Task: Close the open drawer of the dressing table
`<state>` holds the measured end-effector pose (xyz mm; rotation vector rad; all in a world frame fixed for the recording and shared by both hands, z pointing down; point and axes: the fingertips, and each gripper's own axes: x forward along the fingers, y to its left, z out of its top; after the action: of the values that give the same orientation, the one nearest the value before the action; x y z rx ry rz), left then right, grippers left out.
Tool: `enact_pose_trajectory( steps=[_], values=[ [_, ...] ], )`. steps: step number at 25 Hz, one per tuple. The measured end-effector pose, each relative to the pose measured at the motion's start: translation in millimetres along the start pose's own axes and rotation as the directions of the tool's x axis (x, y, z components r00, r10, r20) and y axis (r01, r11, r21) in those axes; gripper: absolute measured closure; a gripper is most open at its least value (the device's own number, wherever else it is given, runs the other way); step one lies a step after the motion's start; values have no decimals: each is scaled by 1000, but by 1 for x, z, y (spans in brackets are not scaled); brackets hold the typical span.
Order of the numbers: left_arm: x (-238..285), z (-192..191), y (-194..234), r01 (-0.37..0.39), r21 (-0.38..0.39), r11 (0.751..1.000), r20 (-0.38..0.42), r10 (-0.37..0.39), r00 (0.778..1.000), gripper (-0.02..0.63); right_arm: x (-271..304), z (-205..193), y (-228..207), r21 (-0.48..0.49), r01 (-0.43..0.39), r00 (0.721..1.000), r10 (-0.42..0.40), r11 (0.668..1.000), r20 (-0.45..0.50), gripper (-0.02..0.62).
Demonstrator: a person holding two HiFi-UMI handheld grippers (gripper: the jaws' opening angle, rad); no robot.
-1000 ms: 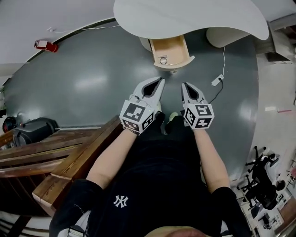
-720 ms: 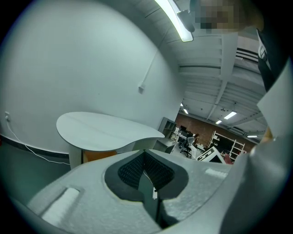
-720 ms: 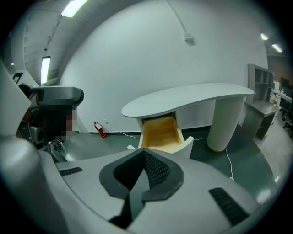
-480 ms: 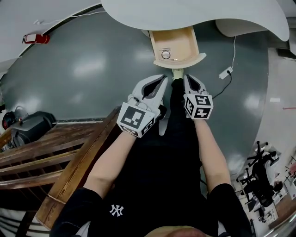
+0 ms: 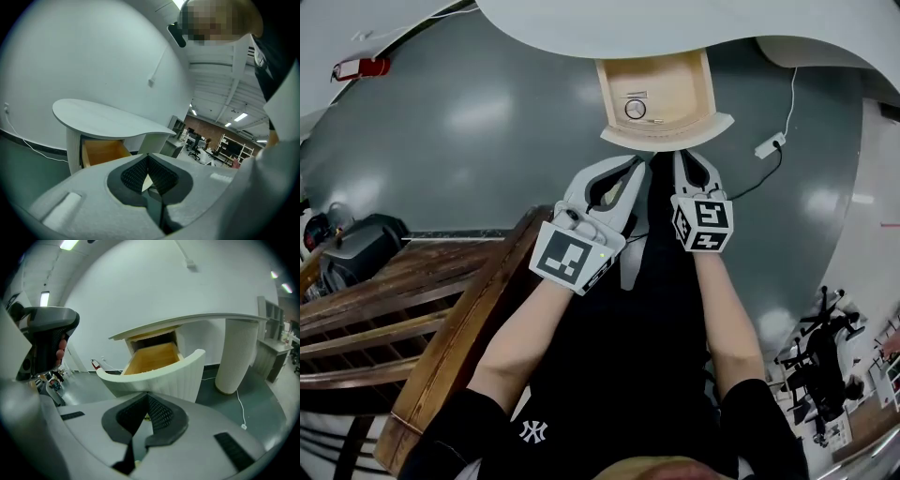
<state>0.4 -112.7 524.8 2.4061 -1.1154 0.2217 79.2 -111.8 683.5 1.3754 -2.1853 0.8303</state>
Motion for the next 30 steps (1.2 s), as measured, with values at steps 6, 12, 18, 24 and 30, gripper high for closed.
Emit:
enact_pose_trajectory(
  steps=[6, 12, 18, 24, 30],
  values=[
    [19, -10, 16, -11, 1, 1000, 16, 11, 1000, 596, 18, 15, -5, -15, -3, 998, 4, 1000, 57, 580],
    [36, -7, 46, -33, 8, 999, 43, 32, 999, 597, 45, 46, -9, -73, -7, 991, 17, 997, 134, 580],
    [49, -14, 73, -63, 6, 998, 61, 62, 996, 597, 74, 79, -11, -145, -12, 974, 44, 989, 223, 580],
    [63, -21, 94, -75, 13, 997, 86, 73, 994, 596, 95, 103, -12, -174, 2, 955, 50, 985, 293, 580],
    [74, -25, 110, -88, 19, 996, 101, 86, 991, 597, 113, 120, -14, -193, 14, 939, 53, 981, 339, 580]
  ],
)
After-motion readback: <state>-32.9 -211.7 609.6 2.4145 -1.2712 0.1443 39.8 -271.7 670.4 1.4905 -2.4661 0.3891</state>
